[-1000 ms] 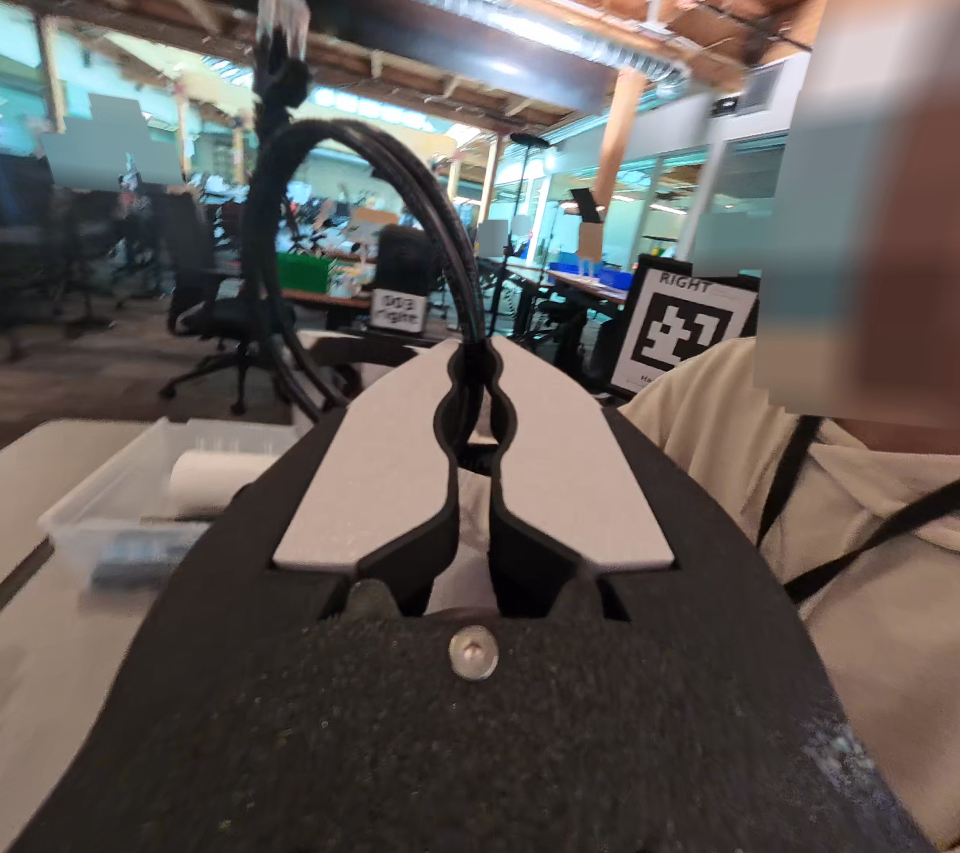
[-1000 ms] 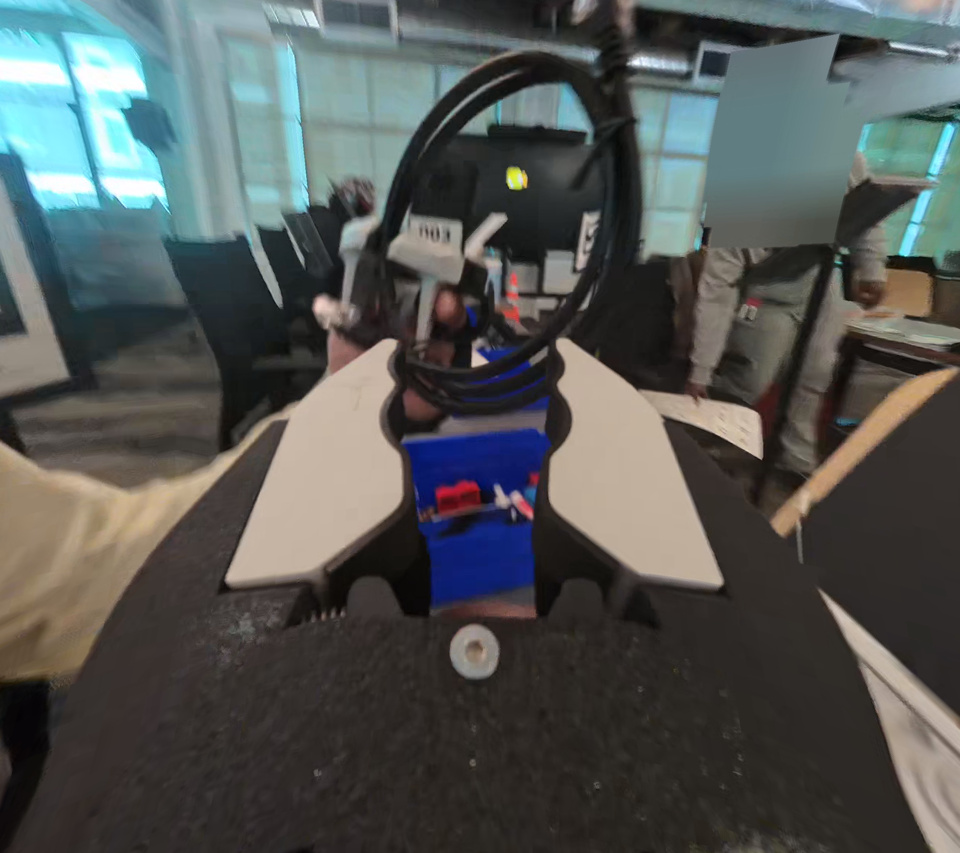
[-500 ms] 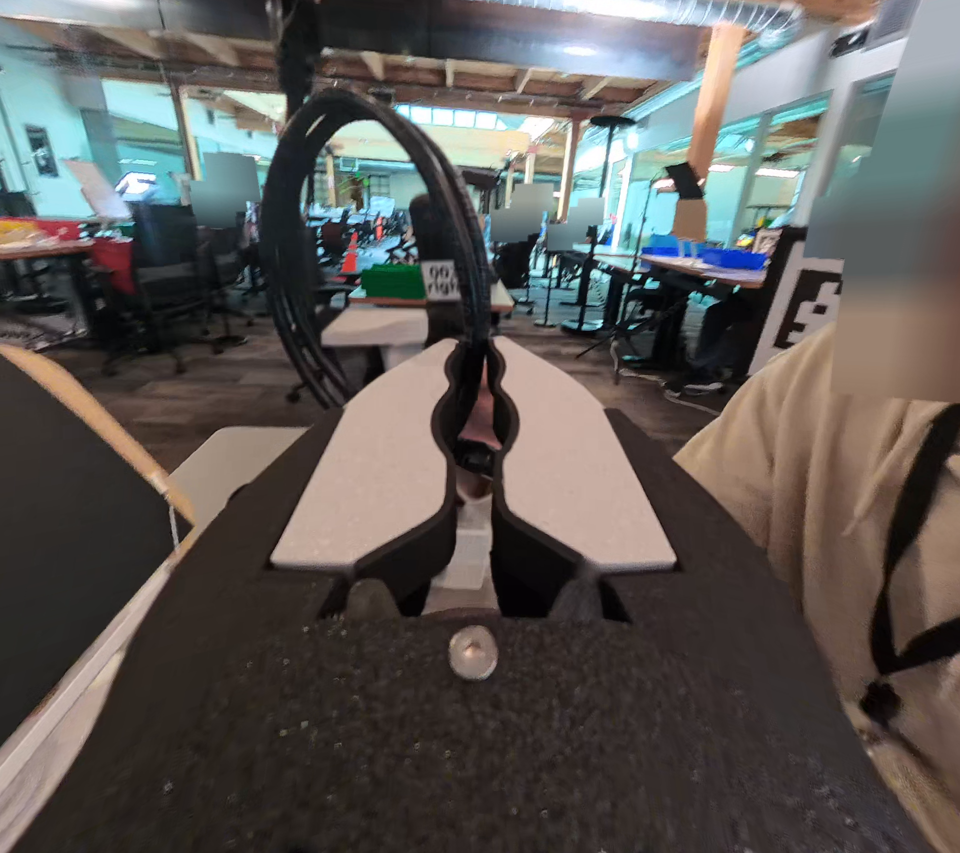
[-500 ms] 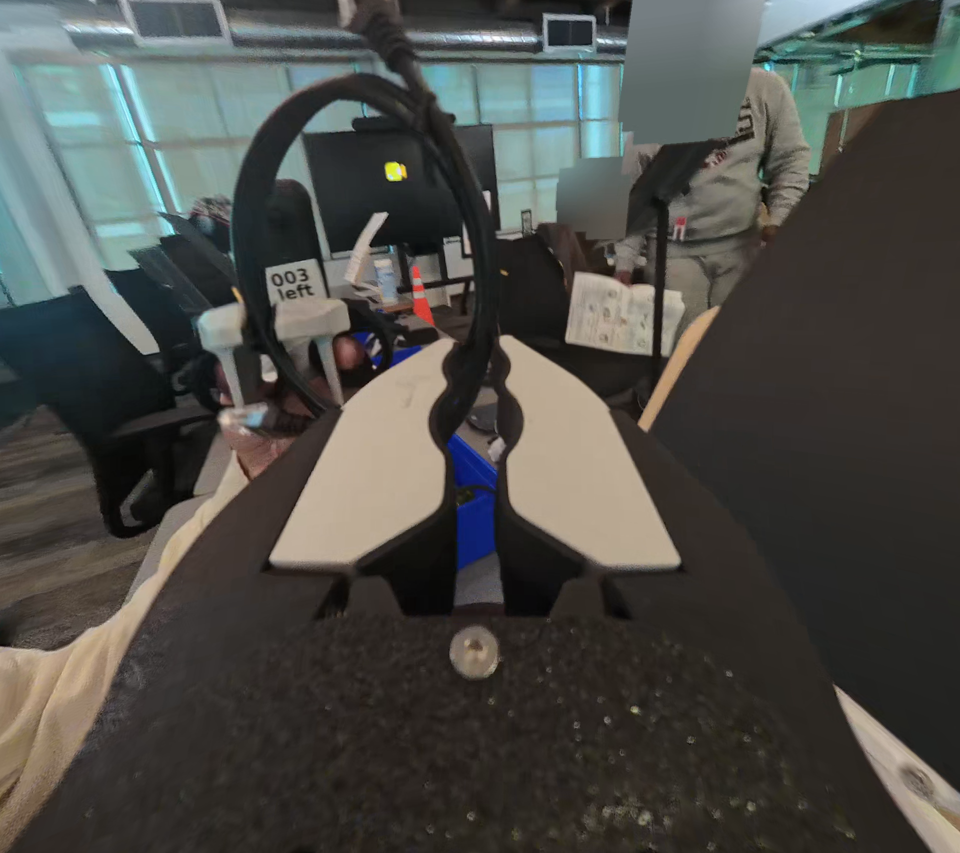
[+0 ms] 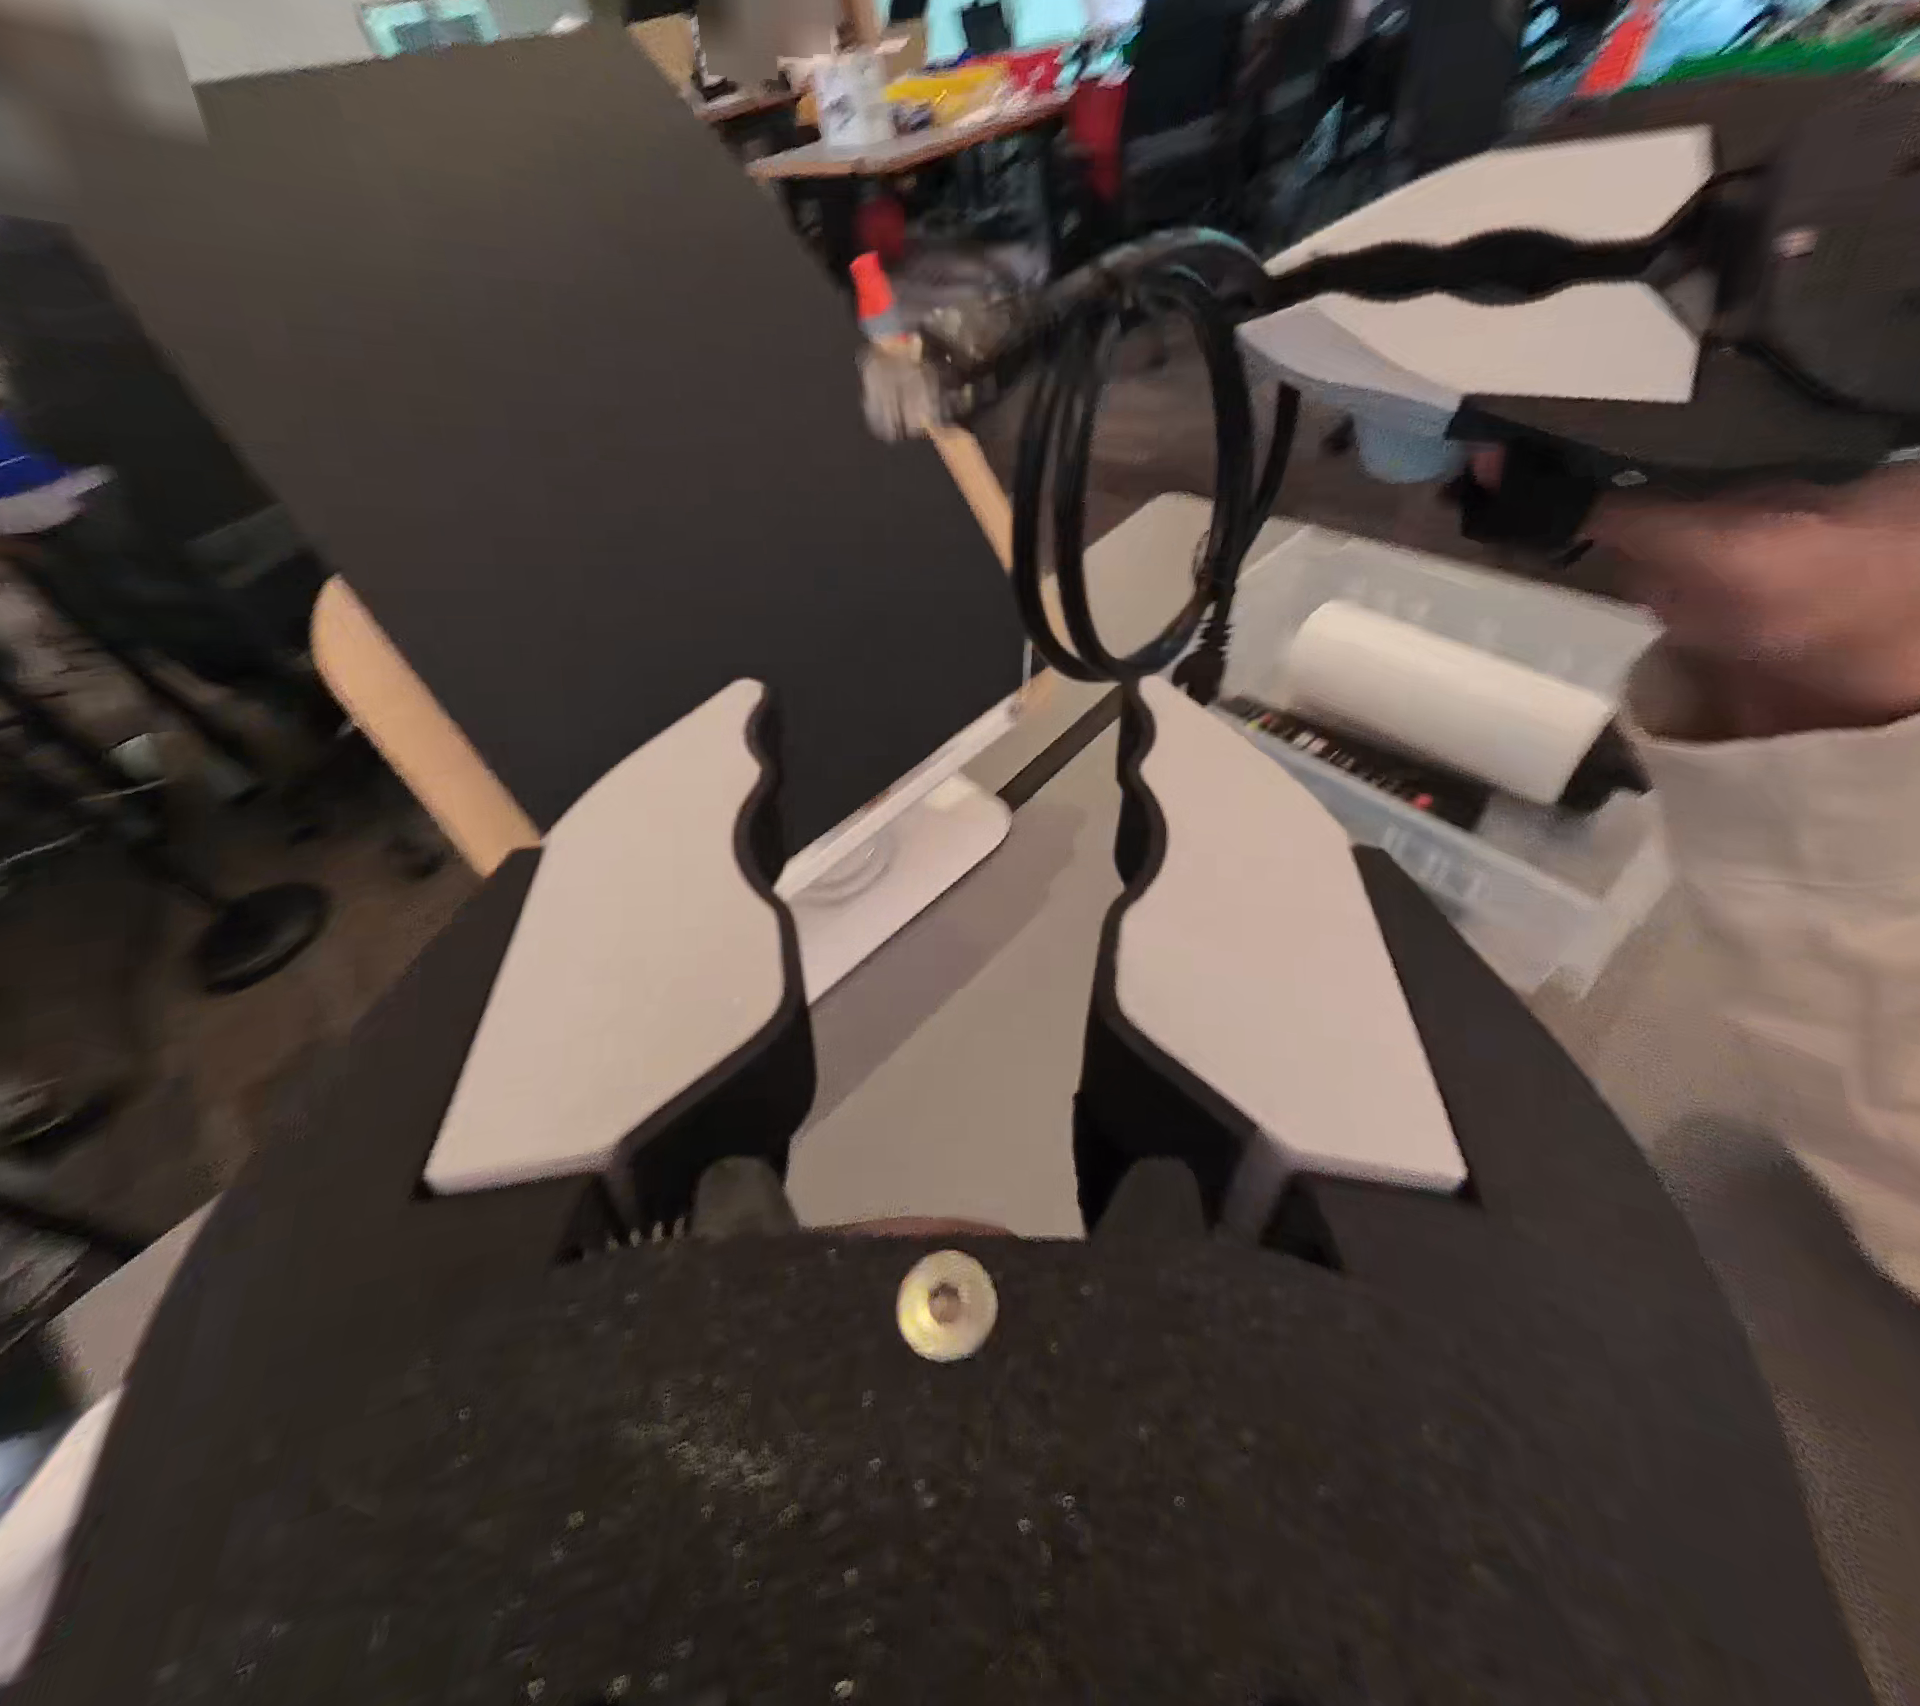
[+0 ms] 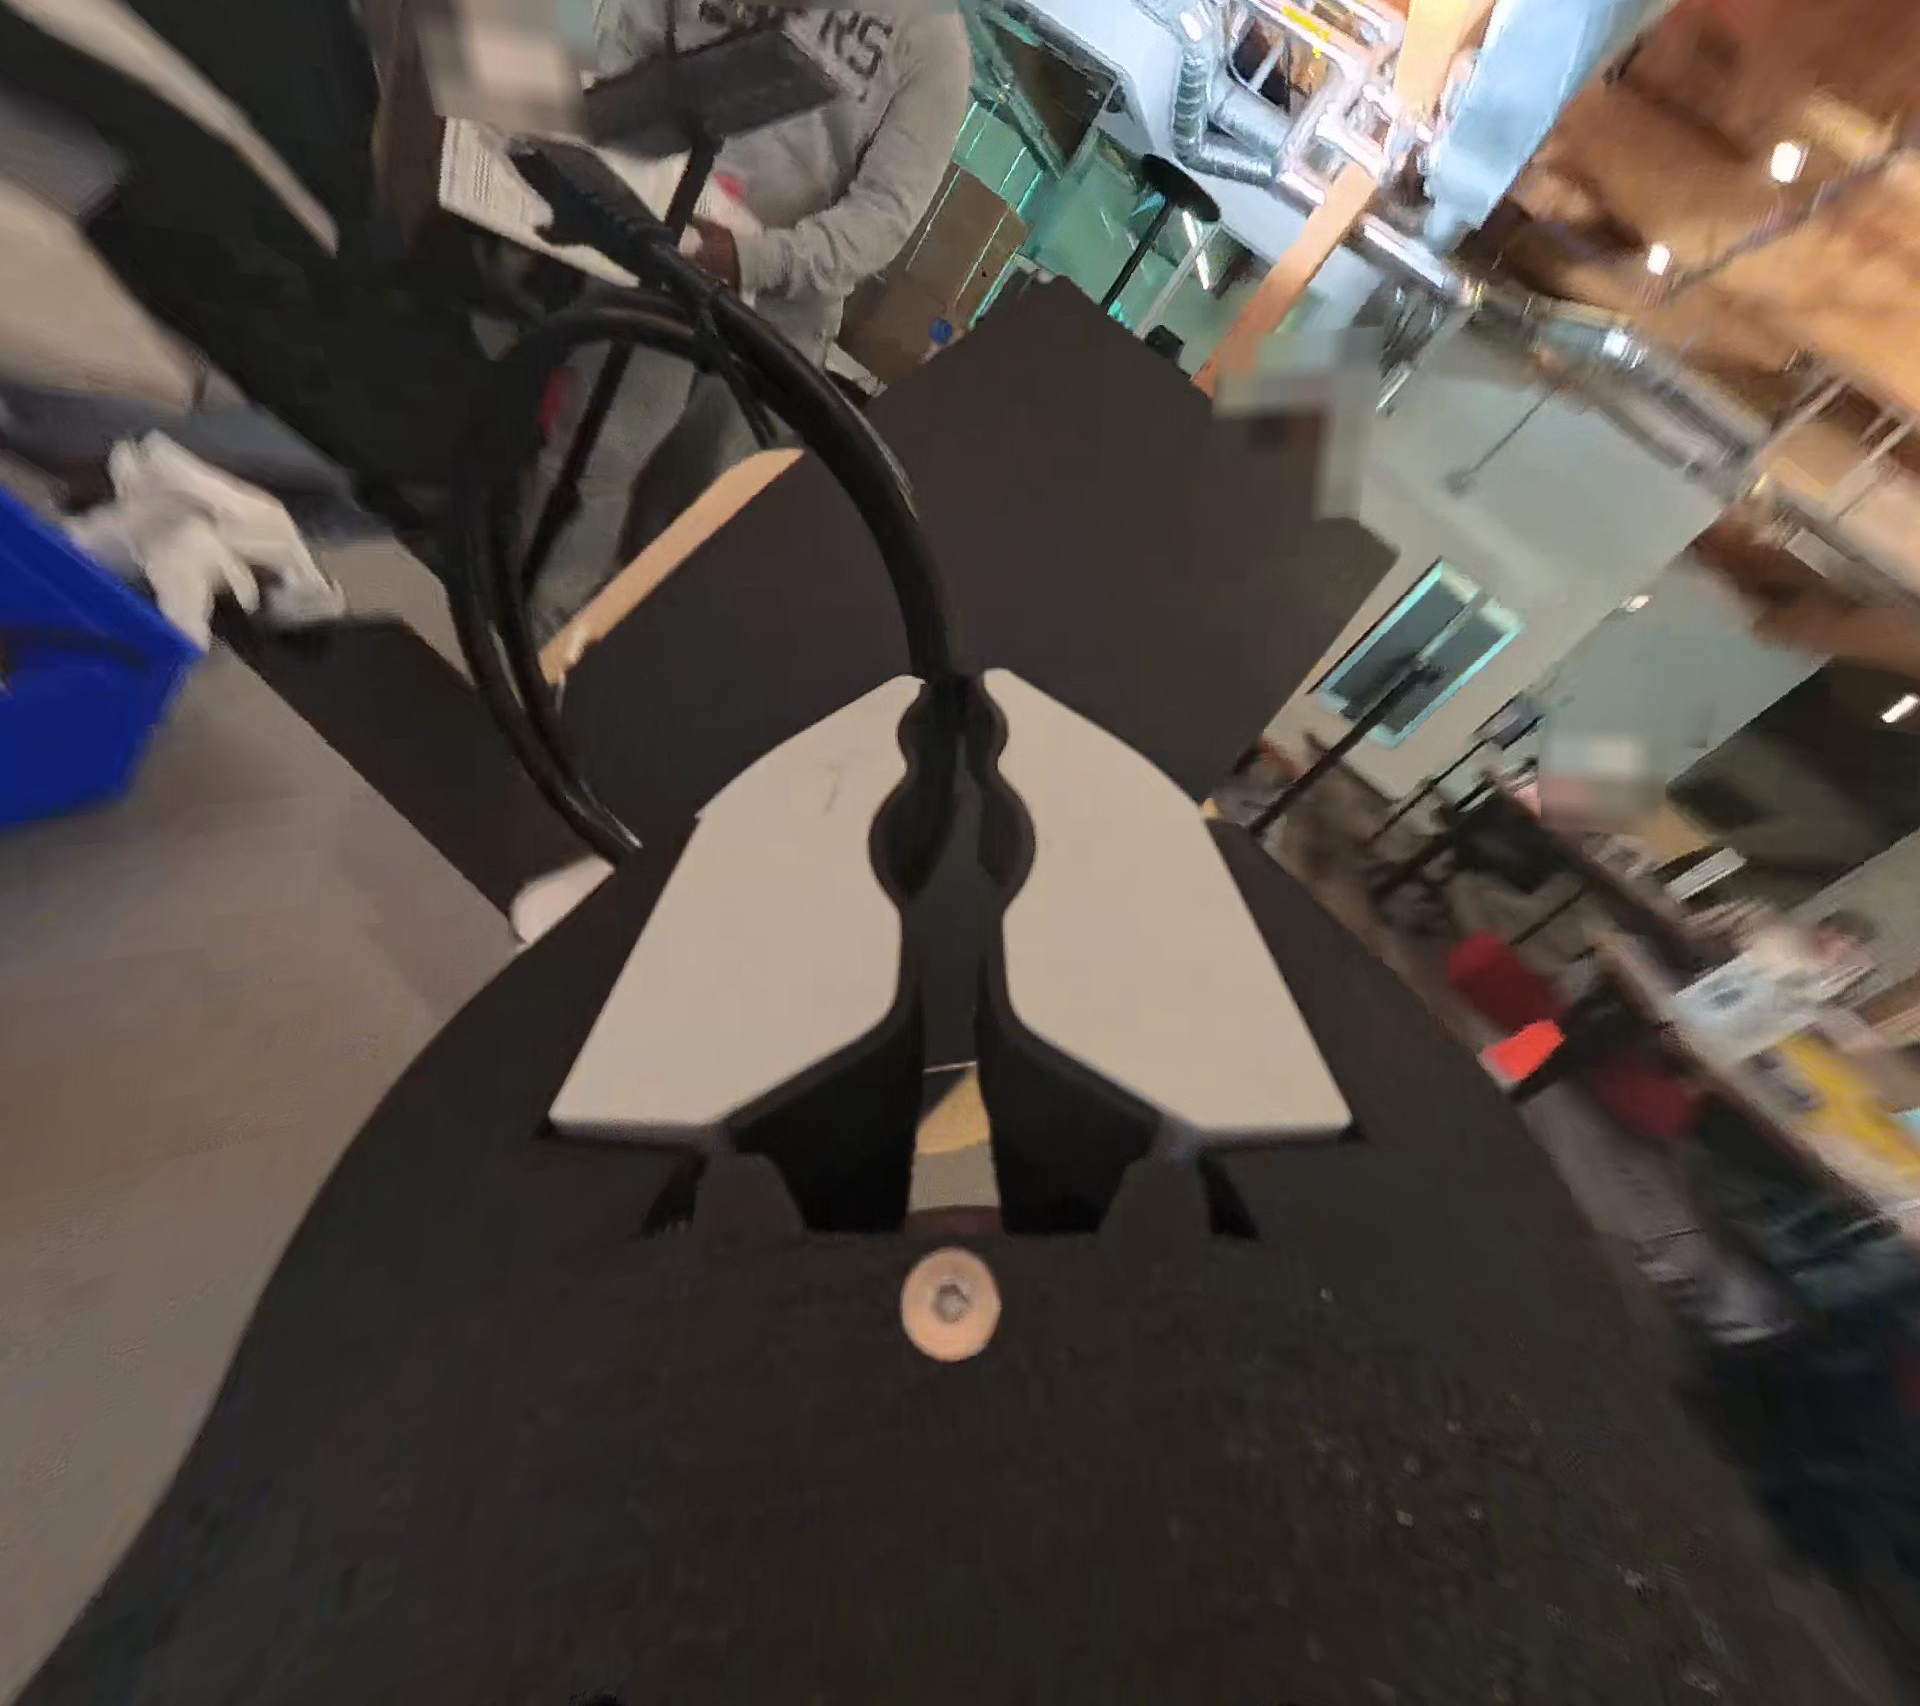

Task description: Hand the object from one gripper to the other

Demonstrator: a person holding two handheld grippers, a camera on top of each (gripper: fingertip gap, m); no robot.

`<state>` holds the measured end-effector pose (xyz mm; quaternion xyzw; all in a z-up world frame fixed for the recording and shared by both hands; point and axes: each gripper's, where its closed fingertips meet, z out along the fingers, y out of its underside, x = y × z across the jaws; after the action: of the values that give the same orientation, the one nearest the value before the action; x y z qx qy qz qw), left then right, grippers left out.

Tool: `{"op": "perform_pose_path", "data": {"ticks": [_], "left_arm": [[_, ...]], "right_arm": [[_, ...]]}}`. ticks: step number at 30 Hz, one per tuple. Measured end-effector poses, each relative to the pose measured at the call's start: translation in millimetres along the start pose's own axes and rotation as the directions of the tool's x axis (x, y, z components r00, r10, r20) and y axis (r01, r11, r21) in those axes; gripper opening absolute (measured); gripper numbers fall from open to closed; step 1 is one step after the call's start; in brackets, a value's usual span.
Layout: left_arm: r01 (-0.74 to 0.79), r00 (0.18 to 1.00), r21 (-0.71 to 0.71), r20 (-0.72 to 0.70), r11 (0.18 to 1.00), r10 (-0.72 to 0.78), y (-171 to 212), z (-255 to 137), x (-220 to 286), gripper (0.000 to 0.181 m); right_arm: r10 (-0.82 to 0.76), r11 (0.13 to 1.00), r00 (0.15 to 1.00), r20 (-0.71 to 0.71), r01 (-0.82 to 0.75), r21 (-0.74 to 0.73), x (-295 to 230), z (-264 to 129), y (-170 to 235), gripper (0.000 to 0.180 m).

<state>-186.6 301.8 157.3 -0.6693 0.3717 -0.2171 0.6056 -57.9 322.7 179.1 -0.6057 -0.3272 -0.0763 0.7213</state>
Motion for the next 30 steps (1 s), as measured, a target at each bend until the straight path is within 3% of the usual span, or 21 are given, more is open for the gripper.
{"op": "perform_pose_path", "data": {"ticks": [4, 8, 14, 22, 27, 30], "left_arm": [[-0.061, 0.996, -0.161, 0.049, 0.985, 0.069, 18.7, -18.7, 2.5, 0.057], [-0.147, 0.983, -0.131, 0.089, 0.98, 0.16, 11.3, -34.1, 0.4, 0.057], [-0.273, 0.962, -0.244, -0.06, 0.931, 0.266, 41.3, -19.9, 21.0, 0.043], [-0.299, 0.954, -0.309, -0.122, 0.903, 0.274, 66.4, 2.9, 8.1, 0.014], [-0.213, 0.975, -0.338, -0.136, 0.917, 0.176, 72.8, 14.2, 2.8, 0.013], [-0.092, 0.993, -0.352, -0.097, 0.931, 0.062, 74.8, 21.6, -8.3, 0.013]], "right_arm": [[-0.26, 0.964, 0.966, 0.005, 0.26, -0.05, -28.3, 4.6, -2.4, 0.006], [-0.42, 0.907, 0.902, 0.099, 0.419, 0.034, -64.9, 4.9, -7.3, 0.005], [-0.447, 0.888, 0.866, 0.224, 0.46, -0.006, -94.8, 6.8, 1.2, 0.006], [-0.463, 0.88, 0.854, 0.236, 0.475, 0.01, -103.4, 6.4, -1.7, 0.006], [-0.377, 0.913, 0.892, 0.251, 0.404, -0.064, -105.0, 14.1, 16.1, 0.008], [-0.362, 0.924, 0.896, 0.258, 0.382, -0.028, -106.2, 8.1, 8.5, 0.032]]}}
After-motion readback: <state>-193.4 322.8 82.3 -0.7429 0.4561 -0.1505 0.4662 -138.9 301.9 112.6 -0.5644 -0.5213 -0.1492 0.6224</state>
